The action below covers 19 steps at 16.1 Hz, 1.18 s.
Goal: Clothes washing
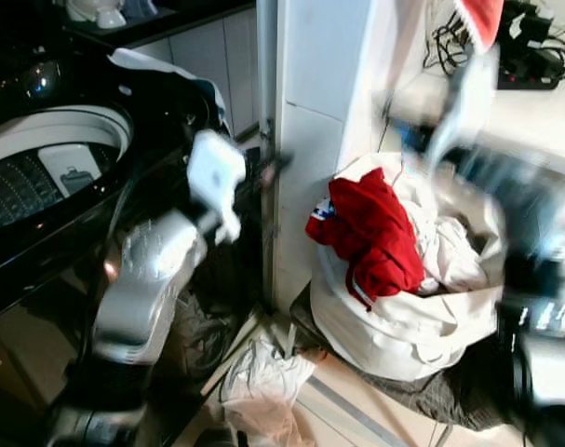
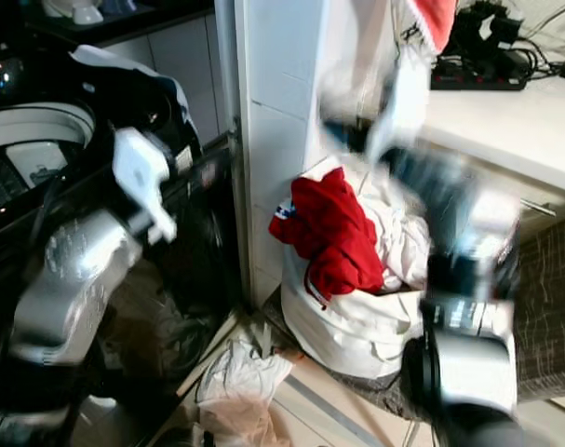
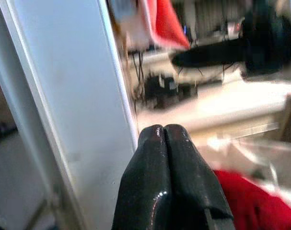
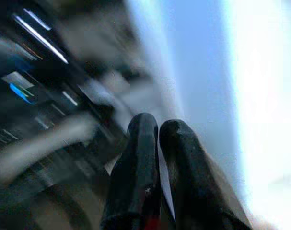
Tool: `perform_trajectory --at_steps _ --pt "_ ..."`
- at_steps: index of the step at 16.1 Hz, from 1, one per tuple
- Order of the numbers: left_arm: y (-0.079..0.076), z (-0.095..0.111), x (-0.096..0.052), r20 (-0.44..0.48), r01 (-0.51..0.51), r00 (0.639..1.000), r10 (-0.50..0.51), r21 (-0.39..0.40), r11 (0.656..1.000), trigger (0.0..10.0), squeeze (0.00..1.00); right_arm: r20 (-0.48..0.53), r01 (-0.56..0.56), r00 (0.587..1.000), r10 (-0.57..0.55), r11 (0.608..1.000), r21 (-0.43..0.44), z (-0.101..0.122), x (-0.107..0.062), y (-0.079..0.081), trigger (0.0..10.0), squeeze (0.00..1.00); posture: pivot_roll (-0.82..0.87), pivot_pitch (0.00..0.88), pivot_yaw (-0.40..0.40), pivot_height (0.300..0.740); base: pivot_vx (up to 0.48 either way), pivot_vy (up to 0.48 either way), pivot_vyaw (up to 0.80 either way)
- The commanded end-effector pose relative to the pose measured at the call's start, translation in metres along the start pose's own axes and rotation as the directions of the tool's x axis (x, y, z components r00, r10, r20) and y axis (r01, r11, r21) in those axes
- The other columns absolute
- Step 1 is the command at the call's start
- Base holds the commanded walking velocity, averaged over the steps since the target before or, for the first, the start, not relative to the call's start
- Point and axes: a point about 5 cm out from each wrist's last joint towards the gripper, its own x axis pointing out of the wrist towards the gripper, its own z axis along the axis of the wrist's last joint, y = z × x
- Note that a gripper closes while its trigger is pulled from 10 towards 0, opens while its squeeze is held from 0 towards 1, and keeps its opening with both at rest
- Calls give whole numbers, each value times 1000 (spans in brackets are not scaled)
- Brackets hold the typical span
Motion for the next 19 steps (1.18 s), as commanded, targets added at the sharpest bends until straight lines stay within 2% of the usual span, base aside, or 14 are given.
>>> perform_trajectory --at_steps 1,3,4,5,6,7,8,9,11,13,19 --pt "2 -4 -1 -14 -5 1000 5 -16 1000 10000 0 -8 -21 1000 21 998 51 -1 -2 1 0 0 24 0 13 740 0 0 0" --pt "-1 -7 0 -24 12 1000 -13 -17 1000 10000 0 -13 -5 1000 5 999 -37 10 -1 4 0 0 4 0 17 740 0 0 0" --pt "-3 -11 1 -35 19 999 -20 -20 1000 10000 0 -78 85 992 -98 984 -157 0 -3 -7 7725 0 -5 0 19 740 0 0 0" --pt "-12 -23 -2 -102 69 992 -69 -4 998 10000 0 -243 203 915 -322 888 -413 -42 -17 -40 10000 1000 -7 0 17 740 0 0 0" --pt "-15 -28 -3 -125 89 988 -88 4 996 10000 0 -292 208 882 -369 862 -461 -56 -24 -49 10000 1000 -6 0 16 740 0 0 0" --pt "-18 -32 -4 -148 100 984 -98 7 995 10000 0 -330 216 861 -387 866 -451 -69 -30 -55 10000 1000 -5 0 17 740 0 0 0" --pt "-19 -34 -5 -158 104 982 -101 7 995 10000 0 -349 224 853 -389 875 -430 -75 -33 -57 10000 1000 -5 0 17 740 0 0 0" --pt "-24 -43 -11 -209 139 969 -134 8 990 10000 0 -385 280 823 -417 888 -364 -94 -42 -68 10000 1000 -4 0 28 740 0 0 0" --pt "-30 -49 -15 -241 175 955 -175 -24 984 10000 0 -418 340 790 -449 888 -311 -113 -52 -82 10000 1000 0 0 33 740 0 0 0" --pt "-32 -51 -17 -248 185 950 -191 -46 982 10000 0 -426 337 785 -451 887 -317 -120 -53 -88 10000 1000 11 0 30 740 0 0 0" --pt "-37 -60 -30 -301 206 930 -209 -43 978 10000 0 -400 269 836 -376 916 -299 -129 -40 -91 10000 1000 36 0 9 740 0 0 0"
